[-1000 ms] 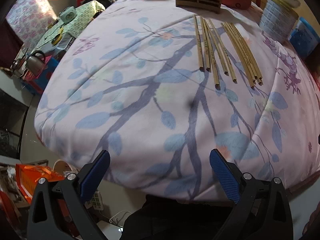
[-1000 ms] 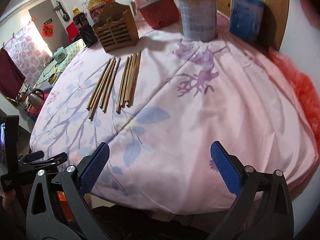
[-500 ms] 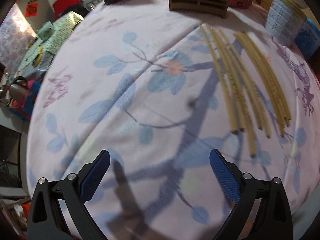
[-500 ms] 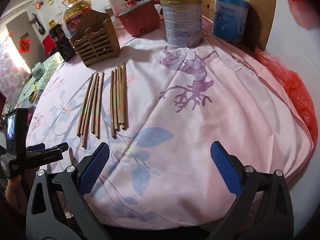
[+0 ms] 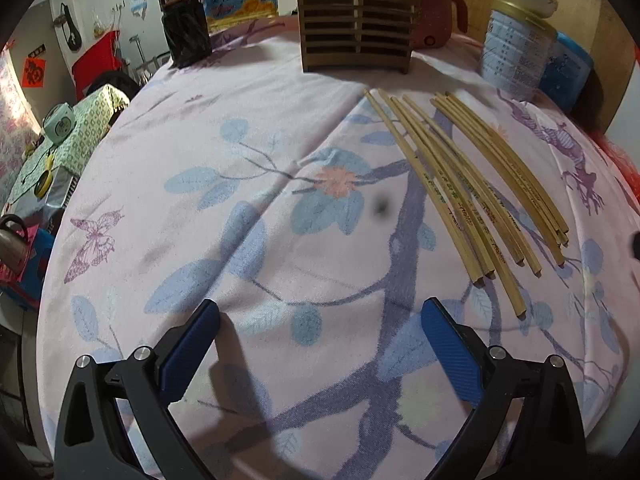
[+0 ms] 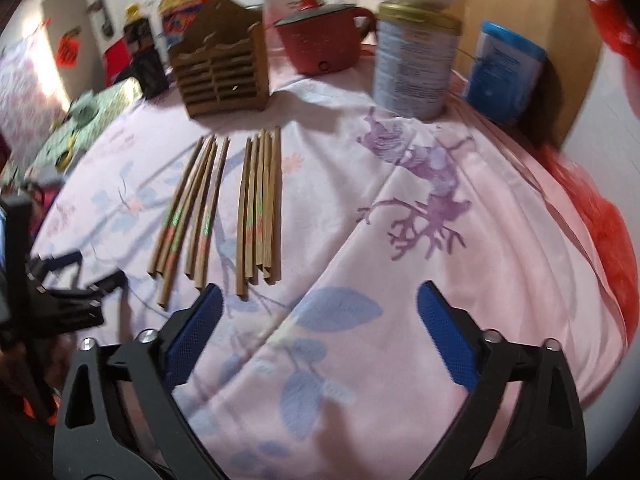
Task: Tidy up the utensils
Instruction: 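Lower the left gripper toward the bamboo chopsticks while the right gripper approaches them too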
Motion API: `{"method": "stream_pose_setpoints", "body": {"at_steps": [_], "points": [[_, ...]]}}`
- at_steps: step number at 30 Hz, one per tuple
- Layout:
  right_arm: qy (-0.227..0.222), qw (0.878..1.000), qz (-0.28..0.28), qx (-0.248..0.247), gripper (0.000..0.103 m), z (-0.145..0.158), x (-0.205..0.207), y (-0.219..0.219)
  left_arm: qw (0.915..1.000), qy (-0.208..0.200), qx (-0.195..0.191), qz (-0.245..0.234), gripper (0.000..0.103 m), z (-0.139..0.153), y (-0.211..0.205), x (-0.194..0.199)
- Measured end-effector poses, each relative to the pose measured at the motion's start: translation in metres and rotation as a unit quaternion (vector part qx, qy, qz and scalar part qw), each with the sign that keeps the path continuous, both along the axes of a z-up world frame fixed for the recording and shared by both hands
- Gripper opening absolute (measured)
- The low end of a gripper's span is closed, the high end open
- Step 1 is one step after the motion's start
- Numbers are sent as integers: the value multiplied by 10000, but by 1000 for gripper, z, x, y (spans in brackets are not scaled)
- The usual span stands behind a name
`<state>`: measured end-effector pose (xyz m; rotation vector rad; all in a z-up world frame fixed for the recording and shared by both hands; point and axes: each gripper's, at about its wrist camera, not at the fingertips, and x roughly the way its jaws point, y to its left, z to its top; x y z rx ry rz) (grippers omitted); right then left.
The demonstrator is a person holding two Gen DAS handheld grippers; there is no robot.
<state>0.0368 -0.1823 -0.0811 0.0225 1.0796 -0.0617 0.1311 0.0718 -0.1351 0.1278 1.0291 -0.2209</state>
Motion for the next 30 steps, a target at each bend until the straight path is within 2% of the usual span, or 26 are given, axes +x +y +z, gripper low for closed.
{"method": "stream_pose_setpoints", "body": {"at_steps": [3,8,9,11,12,13,14,16,18,21,26,30], "points": [[234,9981,355,446,77,-18,19,-2,10000,0,-6,14,99,0,-1,2],[378,9918,803,914,69,-34,57,-1,10000,-12,-39,50,99,-1,0,-1],[426,9913,814,943,65,-38,62,-3,10000,-18,-45,71,99,-1,0,-2],[609,9910,585,1038,51,-49,74,-20,9999,-30,-50,125,99,-1,0,-3],[521,9907,529,1143,46,-49,75,-29,9999,-36,-50,162,99,-1,-1,-3],[558,9927,418,981,46,-49,76,-36,9998,-42,-54,195,99,-2,0,-3],[546,9934,397,932,40,-48,77,-42,9996,-49,-48,275,99,-2,0,-3],[451,9939,370,931,41,-43,75,-54,9993,-54,-59,358,99,-2,0,-4],[374,9918,464,1133,42,-39,71,-58,9991,-47,-56,427,99,-2,0,-2],[343,9864,847,1366,44,-38,64,-45,9987,-45,-52,513,99,-2,-1,-2],[288,9857,1222,1126,44,-41,60,-22,9980,17,-31,637,99,-2,-1,-1],[289,9889,1194,837,44,-46,52,-24,9980,223,45,589,98,0,-5,5]]}}
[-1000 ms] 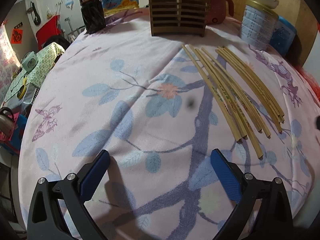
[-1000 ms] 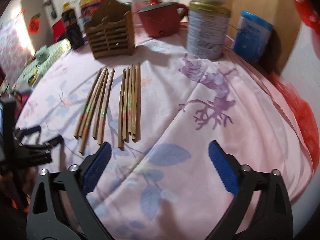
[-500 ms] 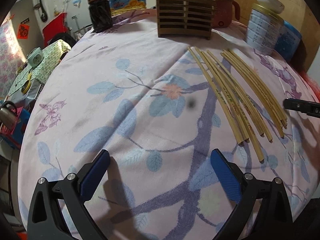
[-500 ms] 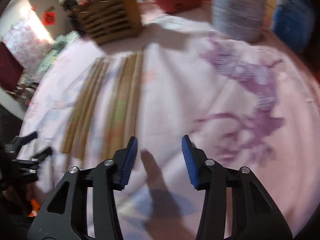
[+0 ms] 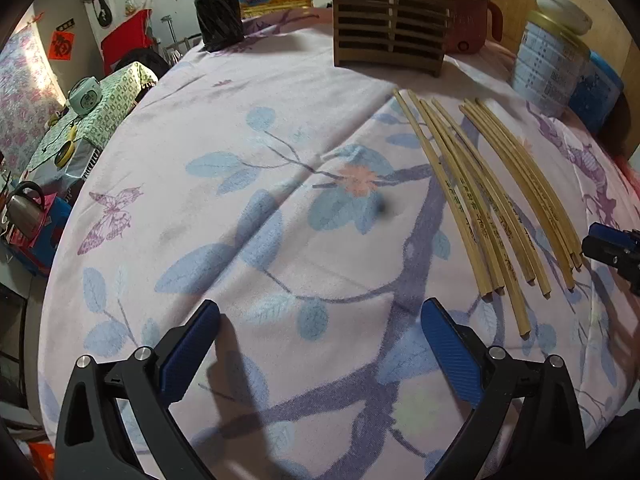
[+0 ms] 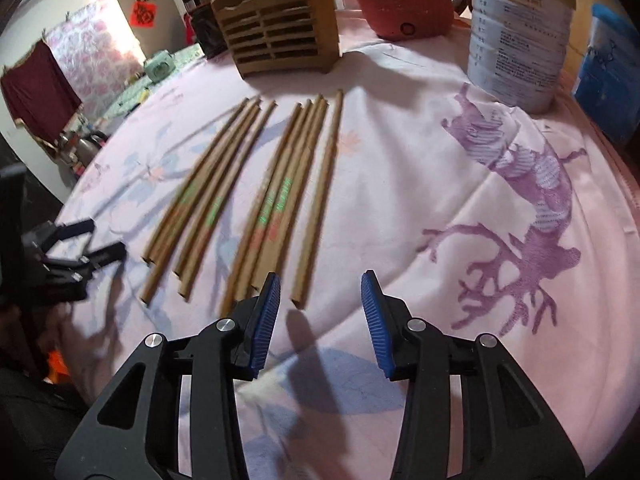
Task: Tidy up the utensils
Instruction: 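Lower the left gripper toward the bamboo chopsticks while the right gripper approaches them too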
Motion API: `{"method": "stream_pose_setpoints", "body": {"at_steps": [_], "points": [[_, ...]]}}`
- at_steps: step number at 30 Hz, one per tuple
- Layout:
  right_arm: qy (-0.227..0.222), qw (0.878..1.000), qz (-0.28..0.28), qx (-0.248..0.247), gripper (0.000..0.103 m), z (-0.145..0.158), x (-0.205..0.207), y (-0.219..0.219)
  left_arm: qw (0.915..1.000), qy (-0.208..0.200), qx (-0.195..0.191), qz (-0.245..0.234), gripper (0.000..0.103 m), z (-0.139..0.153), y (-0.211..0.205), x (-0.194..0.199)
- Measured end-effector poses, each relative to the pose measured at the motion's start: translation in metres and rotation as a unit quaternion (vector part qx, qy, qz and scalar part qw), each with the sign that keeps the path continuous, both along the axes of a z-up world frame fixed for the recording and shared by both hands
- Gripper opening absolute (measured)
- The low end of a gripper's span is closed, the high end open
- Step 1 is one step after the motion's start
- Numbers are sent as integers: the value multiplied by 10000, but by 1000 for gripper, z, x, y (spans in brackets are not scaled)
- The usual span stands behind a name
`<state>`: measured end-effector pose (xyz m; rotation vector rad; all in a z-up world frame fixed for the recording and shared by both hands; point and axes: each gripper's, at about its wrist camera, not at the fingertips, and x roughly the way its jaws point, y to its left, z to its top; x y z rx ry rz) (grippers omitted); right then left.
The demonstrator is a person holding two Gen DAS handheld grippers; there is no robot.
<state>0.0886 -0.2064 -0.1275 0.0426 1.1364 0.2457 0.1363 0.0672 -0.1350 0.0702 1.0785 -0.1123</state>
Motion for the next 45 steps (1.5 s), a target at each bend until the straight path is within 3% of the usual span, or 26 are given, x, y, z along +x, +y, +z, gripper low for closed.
{"method": "stream_pose_setpoints", "body": {"at_steps": [4,9,12,19,25,27,30,32,33,34,36,38,45], "points": [[-222,9997,63,35,50,-2,-4,-5,9988,23,-39,-480,98,3,-19,2],[-242,9987,420,-138,76,-5,-8,10,9922,29,-18,-1249,98,0,-55,-2],[-227,9979,540,-265,80,-6,-10,15,9932,-3,-82,-1158,99,-3,-54,2],[-227,9987,451,-22,80,-5,-9,8,9994,-52,-60,-331,99,-2,-18,21],[-241,9989,412,44,80,-5,-10,6,9988,-34,-241,-436,98,1,-28,21],[-249,9990,368,96,80,-4,-11,4,9974,-128,-200,-681,92,2,-39,20],[-261,9990,299,207,78,-4,-11,-1,9962,-287,-203,-792,66,4,-41,19],[-269,9990,259,261,77,-4,-11,-3,9959,-296,-349,-776,33,7,-39,21],[-281,9990,222,251,74,-3,-11,-4,9958,-285,-397,-770,25,8,-38,20],[-288,9991,189,236,72,-3,-11,-5,9957,-260,-453,-759,10,8,-37,21],[-289,9993,122,212,60,-1,-11,-8,9954,-209,-533,-764,6,8,-35,23],[-339,9991,38,265,56,3,-9,-12,9953,-187,-544,-783,6,9,-35,21],[-528,9975,314,354,55,13,-5,3,9955,-146,-628,-695,6,18,-27,17]]}}
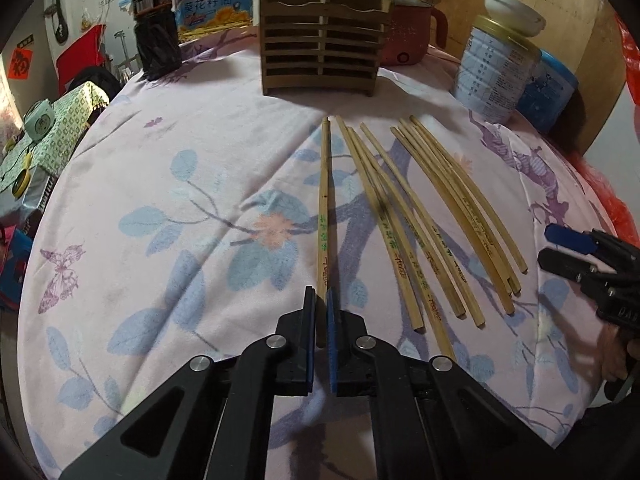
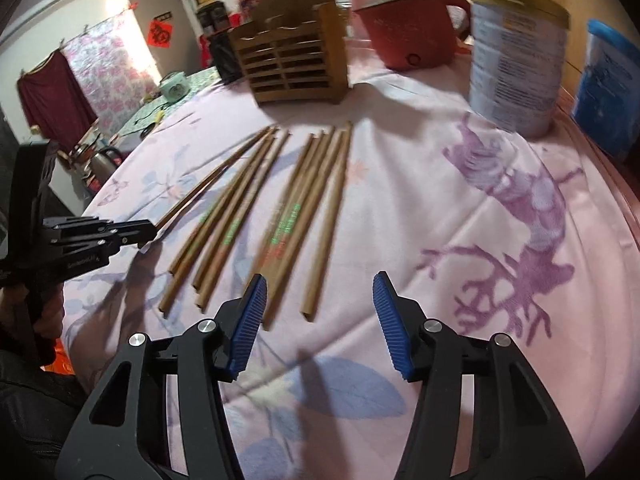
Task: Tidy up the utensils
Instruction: 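Lower the left gripper toward the bamboo chopsticks while the right gripper approaches them too, then close the left gripper on one chopstick while the right gripper grasps another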
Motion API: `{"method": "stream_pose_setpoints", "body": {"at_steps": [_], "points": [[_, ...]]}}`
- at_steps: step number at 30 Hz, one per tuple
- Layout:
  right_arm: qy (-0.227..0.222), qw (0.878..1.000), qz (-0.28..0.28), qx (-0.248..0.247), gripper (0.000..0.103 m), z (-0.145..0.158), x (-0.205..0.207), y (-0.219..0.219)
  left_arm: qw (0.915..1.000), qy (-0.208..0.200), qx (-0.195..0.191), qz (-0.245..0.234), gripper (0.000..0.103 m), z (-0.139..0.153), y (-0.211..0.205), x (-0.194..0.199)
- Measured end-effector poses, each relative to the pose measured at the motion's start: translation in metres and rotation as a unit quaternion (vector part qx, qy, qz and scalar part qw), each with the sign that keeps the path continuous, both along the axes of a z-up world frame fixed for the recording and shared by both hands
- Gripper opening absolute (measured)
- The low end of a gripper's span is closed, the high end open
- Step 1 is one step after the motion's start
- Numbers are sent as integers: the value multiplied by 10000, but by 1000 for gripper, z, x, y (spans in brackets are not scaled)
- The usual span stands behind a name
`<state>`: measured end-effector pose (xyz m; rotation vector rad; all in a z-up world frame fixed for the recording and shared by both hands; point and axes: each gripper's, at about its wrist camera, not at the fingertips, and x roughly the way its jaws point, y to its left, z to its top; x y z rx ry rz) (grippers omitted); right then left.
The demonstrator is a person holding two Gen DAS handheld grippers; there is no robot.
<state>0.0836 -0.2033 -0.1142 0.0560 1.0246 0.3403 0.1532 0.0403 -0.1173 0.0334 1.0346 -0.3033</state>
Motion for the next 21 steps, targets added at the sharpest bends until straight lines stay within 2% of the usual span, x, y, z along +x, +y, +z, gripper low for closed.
{"method": "stream_pose_setpoints", "body": {"at_steps": [4,6,7,9,12,21], "points": [[140,9998,135,-49,45,-10,3,10,10000,14,73,66,6,0,7,-3],[233,9995,152,-128,32,-17,6,13,9999,22,89,109,6,1,11,-6],[200,9997,133,-76,31,-17,5,12,9999,26,102,128,6,1,12,-7],[251,9997,22,-40,12,-19,8,9,9998,68,117,169,6,-1,16,-8],[297,9995,-69,95,9,-20,8,3,9996,176,105,202,6,-7,17,-9],[209,9996,33,-178,12,-19,5,11,9997,40,118,201,7,-8,17,-11]]}}
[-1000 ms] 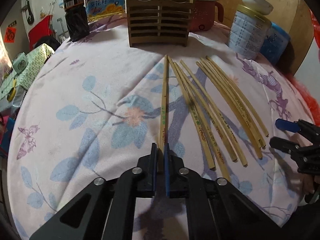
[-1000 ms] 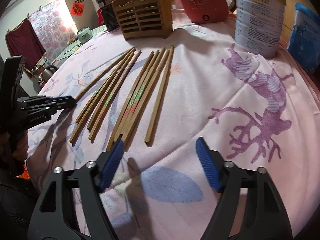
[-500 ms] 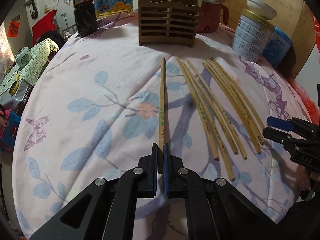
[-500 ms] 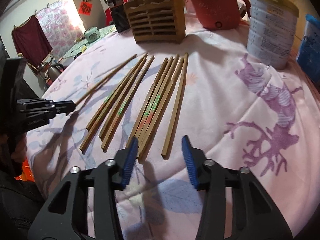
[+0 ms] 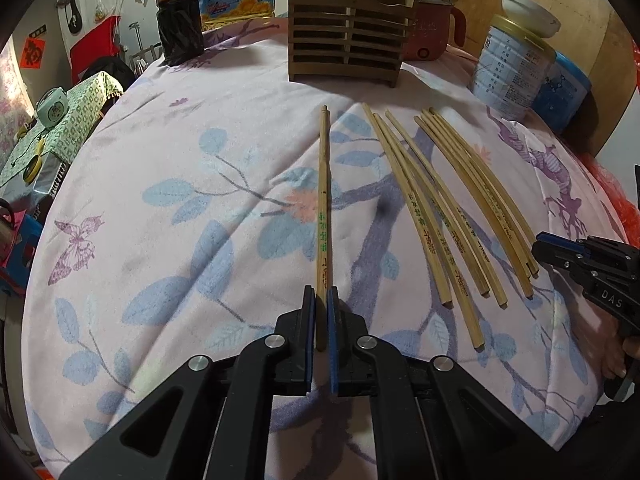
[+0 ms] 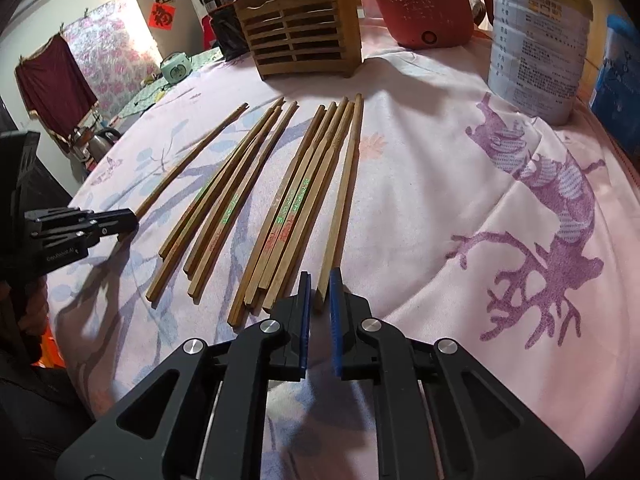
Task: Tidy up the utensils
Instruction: 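Close the left gripper on one chopstick while the right gripper grasps another, then carry both chopsticks to the wooden holder and open both grippers over it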
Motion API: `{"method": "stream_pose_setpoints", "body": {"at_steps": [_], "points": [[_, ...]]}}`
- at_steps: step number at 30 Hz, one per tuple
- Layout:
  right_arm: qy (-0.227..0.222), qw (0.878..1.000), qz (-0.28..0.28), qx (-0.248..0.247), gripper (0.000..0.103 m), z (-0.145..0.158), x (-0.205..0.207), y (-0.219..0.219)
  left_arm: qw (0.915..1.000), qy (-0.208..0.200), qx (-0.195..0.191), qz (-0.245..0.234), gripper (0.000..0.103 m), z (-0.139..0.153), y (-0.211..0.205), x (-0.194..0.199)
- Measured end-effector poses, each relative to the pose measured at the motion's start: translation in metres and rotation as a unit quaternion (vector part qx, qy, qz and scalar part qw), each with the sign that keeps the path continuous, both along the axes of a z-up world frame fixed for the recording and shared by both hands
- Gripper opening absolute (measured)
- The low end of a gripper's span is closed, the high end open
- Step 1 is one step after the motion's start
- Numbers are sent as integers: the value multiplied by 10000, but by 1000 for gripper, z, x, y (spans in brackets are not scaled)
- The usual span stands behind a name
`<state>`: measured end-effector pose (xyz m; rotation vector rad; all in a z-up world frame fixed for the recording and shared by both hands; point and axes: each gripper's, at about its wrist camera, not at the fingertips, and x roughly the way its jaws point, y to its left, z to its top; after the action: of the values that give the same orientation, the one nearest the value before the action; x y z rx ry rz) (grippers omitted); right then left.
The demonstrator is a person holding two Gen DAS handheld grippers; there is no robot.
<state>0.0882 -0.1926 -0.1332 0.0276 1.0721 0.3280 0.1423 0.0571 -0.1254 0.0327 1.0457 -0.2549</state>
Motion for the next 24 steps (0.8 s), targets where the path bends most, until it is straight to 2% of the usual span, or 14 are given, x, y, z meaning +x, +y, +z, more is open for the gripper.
{"method": "stream_pose_setpoints", "body": {"at_steps": [7,9,12,18,24], "points": [[-73,9996,51,-269,8,4,-3,1,9998,33,-181,-3,6,5,4,2],[-255,9994,-177,-180,7,21,-2,-9,9998,-42,-187,-10,6,15,5,2],[-669,9967,-461,41,6,56,3,-23,9990,-354,-282,2,6,51,7,6],[-1590,9849,-605,332,6,129,22,-34,9936,-969,-578,38,6,125,9,25],[-1904,9777,-551,689,6,168,32,-34,9890,-1198,-857,-145,6,174,-2,42]]}}
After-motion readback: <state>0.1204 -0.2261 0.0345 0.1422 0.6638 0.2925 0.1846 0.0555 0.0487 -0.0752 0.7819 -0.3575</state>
